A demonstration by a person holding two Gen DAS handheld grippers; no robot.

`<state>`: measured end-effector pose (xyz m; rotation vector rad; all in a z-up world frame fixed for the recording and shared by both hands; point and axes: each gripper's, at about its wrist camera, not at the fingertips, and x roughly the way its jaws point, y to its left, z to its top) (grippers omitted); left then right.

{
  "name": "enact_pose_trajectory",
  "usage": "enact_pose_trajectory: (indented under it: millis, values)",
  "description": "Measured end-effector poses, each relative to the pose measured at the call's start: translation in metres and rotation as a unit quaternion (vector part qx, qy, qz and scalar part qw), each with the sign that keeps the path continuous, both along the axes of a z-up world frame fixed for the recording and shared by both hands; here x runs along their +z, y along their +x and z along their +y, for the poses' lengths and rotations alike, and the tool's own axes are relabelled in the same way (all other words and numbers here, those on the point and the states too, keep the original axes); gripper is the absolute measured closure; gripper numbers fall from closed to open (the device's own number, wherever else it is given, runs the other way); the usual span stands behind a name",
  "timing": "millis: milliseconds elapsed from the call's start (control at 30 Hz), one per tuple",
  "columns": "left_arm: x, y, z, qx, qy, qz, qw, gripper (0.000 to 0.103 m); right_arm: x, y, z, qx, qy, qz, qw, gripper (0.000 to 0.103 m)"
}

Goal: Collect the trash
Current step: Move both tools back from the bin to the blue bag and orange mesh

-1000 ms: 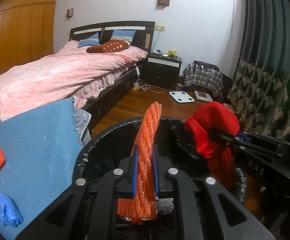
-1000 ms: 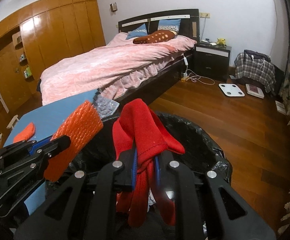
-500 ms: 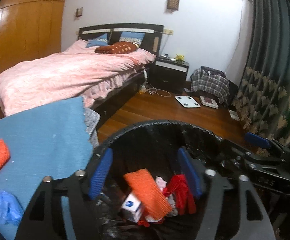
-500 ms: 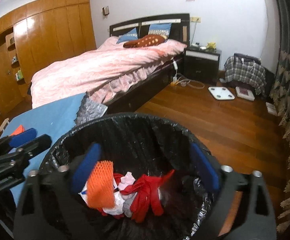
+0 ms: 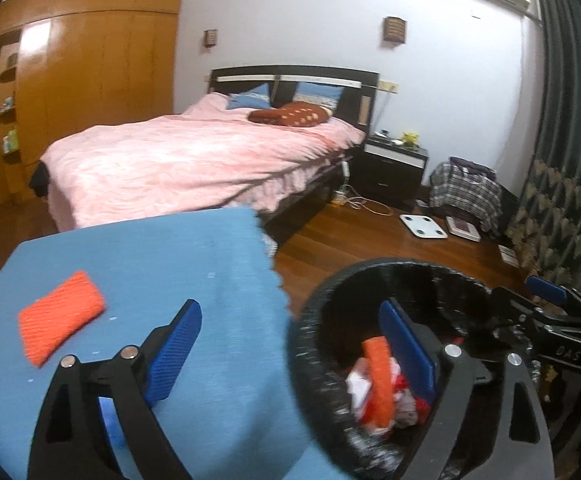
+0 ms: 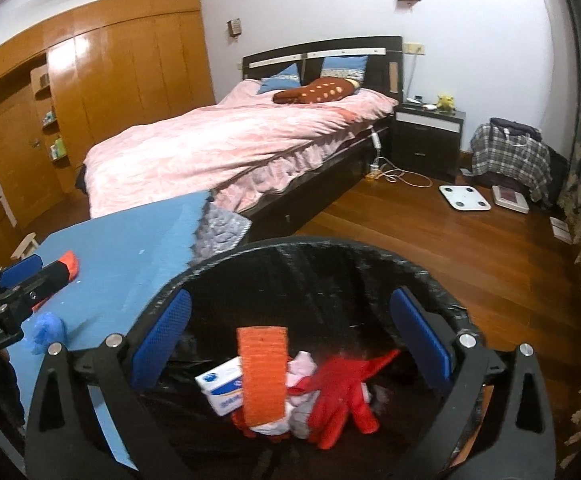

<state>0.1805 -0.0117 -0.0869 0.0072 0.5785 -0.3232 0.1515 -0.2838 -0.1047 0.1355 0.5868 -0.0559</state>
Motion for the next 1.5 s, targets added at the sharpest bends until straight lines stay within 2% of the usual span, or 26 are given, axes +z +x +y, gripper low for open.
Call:
enact_pose_trajectory:
  millis: [467, 1000, 1200, 1500]
  values:
    - [-0.004, -0.006, 0.104, 0.099, 0.011, -0.008, 0.9950, 0.014, 0.013, 0.028, 0.101, 0.095, 0.000, -0.005, 0.995, 0.006]
    - [-0.044, -0.015, 0.223, 0.207, 0.047, 0.012, 0.9771, 0.014, 0.000, 0.061, 0.227, 0.203, 0.005, 0.011, 0.979, 0.006]
    - [-0.057, -0.017, 0.248, 0.224, 0.049, 0.025, 0.9730, 0.014, -0.012, 0.069, 0.259, 0.226, 0.004, 0.025, 0.974, 0.006]
    - [-0.072, -0.019, 0.262, 0.232, 0.043, 0.042, 0.9709, 0.014, -0.038, 0.071, 0.297, 0.254, -0.006, 0.050, 0.966, 0.006]
